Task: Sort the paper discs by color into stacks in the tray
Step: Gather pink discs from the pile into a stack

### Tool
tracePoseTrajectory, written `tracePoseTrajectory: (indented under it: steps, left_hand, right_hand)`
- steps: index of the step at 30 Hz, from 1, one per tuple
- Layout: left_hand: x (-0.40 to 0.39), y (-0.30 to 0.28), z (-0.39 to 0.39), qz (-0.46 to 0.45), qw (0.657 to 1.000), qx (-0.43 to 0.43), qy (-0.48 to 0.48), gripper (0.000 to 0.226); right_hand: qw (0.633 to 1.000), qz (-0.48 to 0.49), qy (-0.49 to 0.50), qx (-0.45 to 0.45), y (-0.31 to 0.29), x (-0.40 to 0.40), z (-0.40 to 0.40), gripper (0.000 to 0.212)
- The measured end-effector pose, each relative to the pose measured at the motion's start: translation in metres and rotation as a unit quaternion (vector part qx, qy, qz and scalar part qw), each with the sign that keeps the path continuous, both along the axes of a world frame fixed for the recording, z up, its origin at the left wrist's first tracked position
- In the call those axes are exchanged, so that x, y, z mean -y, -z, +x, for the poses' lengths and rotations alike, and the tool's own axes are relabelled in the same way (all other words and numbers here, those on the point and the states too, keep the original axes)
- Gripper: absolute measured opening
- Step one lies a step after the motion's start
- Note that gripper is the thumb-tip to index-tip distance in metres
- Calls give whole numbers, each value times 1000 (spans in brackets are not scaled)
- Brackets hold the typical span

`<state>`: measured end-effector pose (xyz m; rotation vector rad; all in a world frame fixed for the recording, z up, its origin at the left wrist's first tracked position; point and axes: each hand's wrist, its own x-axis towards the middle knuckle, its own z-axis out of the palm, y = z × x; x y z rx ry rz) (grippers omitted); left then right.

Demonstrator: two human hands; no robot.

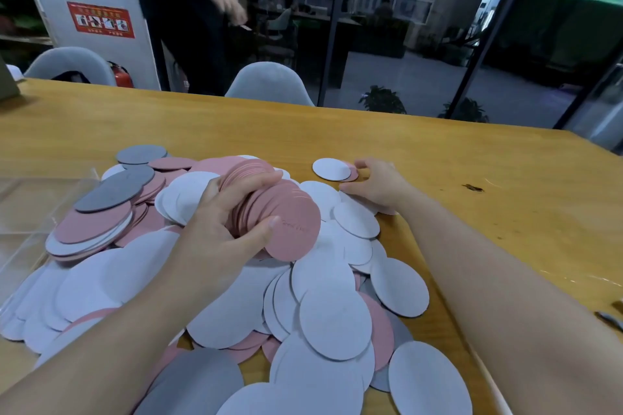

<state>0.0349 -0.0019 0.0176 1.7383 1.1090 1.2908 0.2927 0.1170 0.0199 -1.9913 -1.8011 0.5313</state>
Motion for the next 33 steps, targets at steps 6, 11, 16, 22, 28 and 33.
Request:
tracePoseTrajectory:
  steps: [6,11,16,22,28,33]
  left_hand:
    - [1,-1,1,7,1000,-2,3,46]
    - [2,-1,1,1,1000,6,6,45]
    - [2,-2,0,-9,1000,18,11,44]
    - [1,-1,0,5,1000,9,10,44]
    - [2,-3,1,23,1000,-1,0,56]
    - [3,-3,0,29,1000,-3,-3,56]
  right_hand:
    - [998,-50,-10,-22,1,-22,5,81]
    - [1000,-8,-11,-8,-1,-18,1,68]
    - [999,32,11,10,-7,-3,-3,79]
    - [995,90,-9,36,-15,26,-8,73]
    - [988,140,20,-63,-16,56,-8,57]
    - [957,216,-8,-195,-18,100,-17,42]
